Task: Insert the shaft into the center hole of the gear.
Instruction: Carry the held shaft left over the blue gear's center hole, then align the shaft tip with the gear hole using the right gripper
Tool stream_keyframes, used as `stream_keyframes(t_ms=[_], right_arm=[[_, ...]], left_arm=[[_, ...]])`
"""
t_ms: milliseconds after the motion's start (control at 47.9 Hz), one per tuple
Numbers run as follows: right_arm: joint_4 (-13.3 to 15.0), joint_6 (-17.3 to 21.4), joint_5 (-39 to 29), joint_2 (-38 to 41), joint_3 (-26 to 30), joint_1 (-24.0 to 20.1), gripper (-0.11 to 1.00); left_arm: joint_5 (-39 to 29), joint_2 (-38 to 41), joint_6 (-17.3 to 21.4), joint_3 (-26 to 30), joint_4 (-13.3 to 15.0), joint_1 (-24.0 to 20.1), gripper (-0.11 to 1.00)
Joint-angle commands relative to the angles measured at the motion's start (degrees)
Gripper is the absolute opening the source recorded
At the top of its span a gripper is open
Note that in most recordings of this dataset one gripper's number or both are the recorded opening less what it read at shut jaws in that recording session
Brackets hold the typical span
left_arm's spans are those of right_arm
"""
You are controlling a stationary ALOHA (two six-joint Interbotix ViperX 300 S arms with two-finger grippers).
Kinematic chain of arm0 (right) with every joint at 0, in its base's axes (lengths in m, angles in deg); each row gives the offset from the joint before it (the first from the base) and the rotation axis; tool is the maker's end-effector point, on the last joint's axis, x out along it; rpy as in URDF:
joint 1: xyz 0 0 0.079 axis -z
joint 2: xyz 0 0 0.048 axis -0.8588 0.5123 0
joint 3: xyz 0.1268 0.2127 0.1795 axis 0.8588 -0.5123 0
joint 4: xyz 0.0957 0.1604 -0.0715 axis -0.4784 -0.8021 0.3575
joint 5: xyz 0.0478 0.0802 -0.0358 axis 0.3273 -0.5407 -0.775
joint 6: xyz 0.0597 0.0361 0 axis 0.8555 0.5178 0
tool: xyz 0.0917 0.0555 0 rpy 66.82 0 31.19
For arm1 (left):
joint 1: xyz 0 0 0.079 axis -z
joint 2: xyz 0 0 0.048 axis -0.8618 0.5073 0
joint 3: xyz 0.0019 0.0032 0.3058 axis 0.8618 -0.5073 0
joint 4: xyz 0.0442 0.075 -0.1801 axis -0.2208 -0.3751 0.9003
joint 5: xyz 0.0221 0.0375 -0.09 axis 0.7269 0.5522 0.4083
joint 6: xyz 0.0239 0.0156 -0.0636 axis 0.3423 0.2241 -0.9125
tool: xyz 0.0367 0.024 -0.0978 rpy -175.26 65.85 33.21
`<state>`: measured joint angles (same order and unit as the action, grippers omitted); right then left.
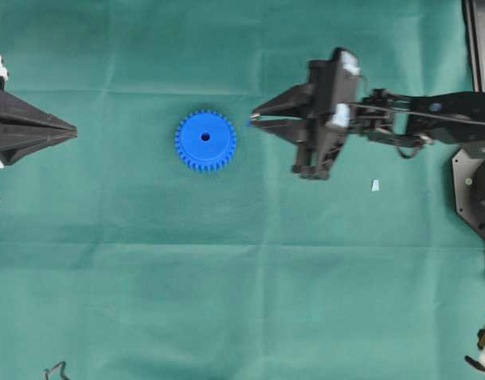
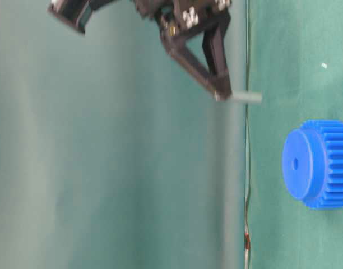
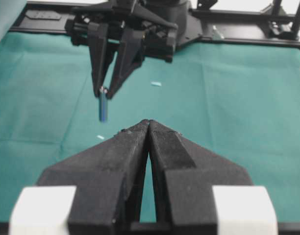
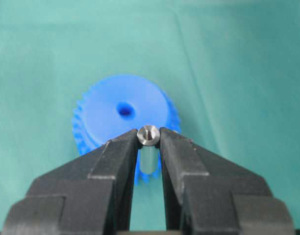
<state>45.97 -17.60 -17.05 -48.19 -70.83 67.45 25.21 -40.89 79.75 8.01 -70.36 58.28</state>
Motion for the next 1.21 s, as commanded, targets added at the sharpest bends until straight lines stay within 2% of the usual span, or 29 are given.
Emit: stream_keyframes(t_ms=[0,188,334,730,1189], right_arm=[[0.2,-0.1,-0.7,1.6,4.4,-0.7,0.16],[0.9,-0.1,-2.5,5.6,10.1,-1.1,0.16],[0.9,-0.1,-2.5,7.5,12.3,-1.2,0.16],[0.5,0.6,-0.5,12.6,12.7,-1.2,0.16],[0.4,0.7,0.7,12.9,12.7,-1.2,0.16]], left_arm=[[0.3,0.3,0.1,1.3,-0.2,-0.2,0.0],[0.3,0.3,0.0,1.3,-0.2,-0.1,0.0],[0.3,0.3,0.1,1.3,-0.2,-0.2,0.0],[0.3,0.3,0.1,1.2,-0.2,-0.1,0.0],[0.3,0.3,0.1,1.3,-0.2,-0.1,0.0]])
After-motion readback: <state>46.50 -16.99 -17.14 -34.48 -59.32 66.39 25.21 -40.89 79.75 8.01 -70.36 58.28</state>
